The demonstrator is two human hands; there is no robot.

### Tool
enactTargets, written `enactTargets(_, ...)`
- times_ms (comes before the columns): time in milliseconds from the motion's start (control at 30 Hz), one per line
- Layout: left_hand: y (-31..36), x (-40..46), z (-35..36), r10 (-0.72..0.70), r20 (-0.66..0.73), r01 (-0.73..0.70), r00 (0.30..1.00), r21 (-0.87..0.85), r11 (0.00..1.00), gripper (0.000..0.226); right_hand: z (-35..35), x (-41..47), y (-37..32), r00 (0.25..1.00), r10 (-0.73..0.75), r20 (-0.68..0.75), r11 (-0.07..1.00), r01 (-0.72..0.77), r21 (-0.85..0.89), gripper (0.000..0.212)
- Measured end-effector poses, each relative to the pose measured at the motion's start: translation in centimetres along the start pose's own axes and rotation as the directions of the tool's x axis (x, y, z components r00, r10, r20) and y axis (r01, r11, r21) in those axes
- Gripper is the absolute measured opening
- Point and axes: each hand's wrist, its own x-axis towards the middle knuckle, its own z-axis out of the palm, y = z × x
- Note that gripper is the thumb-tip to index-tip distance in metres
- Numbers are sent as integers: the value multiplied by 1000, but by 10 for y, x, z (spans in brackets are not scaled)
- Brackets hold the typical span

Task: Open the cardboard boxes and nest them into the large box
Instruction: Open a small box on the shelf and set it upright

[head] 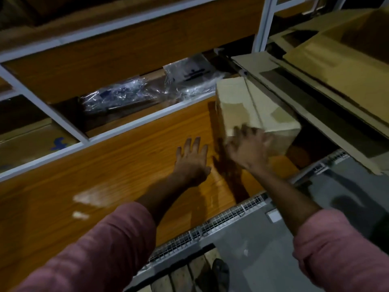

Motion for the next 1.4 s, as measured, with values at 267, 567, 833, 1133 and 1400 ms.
enactTargets(267,-23,-3,-13,-29,-99,32,995,32,999,87,7,-11,-108,986,-162,30,984,159,82,47)
enactTargets(567,-72,-24,-15,54,-43,-51,998,68,996,103,27,-19,-139,963,-265,-43,893,262,367,43)
enactTargets(833,-62,-27,-15,12,-4,-10,1000,363,932,89,28,-27,-101,977,-93,-193,995,97,12,52)
enactTargets(1133,-58,-109,-21,-353,-148,374,924,157,914,36,22,8,-189,798,-559,225,816,481,320,50)
enactTargets(1400,-162,-187,-9,-530,-228,538,816,-33,842,29,37,-68,-295,837,-536,112,811,473,344,36)
